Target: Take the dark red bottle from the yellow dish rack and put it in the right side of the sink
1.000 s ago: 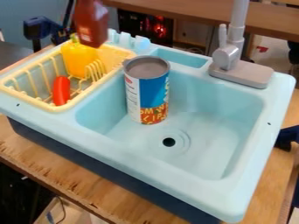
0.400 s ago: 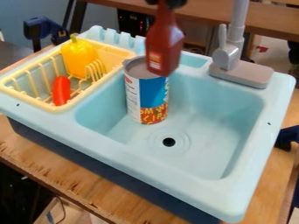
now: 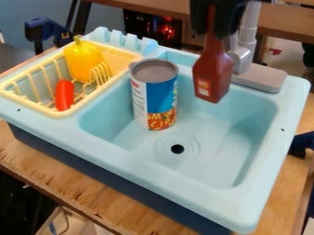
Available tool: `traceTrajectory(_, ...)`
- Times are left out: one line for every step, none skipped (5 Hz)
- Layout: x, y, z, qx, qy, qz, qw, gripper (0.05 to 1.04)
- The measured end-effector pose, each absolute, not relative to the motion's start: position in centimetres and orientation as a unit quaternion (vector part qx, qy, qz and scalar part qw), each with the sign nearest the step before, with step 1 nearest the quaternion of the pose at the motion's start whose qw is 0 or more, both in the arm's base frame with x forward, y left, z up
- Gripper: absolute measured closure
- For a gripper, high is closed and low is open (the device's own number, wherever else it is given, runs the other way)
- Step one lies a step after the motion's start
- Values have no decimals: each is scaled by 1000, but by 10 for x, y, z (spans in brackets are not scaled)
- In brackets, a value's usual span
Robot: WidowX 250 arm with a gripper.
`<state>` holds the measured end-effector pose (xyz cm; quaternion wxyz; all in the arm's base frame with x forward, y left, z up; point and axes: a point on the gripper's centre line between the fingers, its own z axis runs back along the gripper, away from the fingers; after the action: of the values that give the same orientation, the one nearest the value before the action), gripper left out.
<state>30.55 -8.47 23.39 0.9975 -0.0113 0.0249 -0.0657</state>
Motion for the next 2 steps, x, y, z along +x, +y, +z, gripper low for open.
traceTrajectory(323, -96, 202, -28, 57, -94, 994, 744)
traceTrajectory(336, -102, 192, -37, 59, -115, 991, 744)
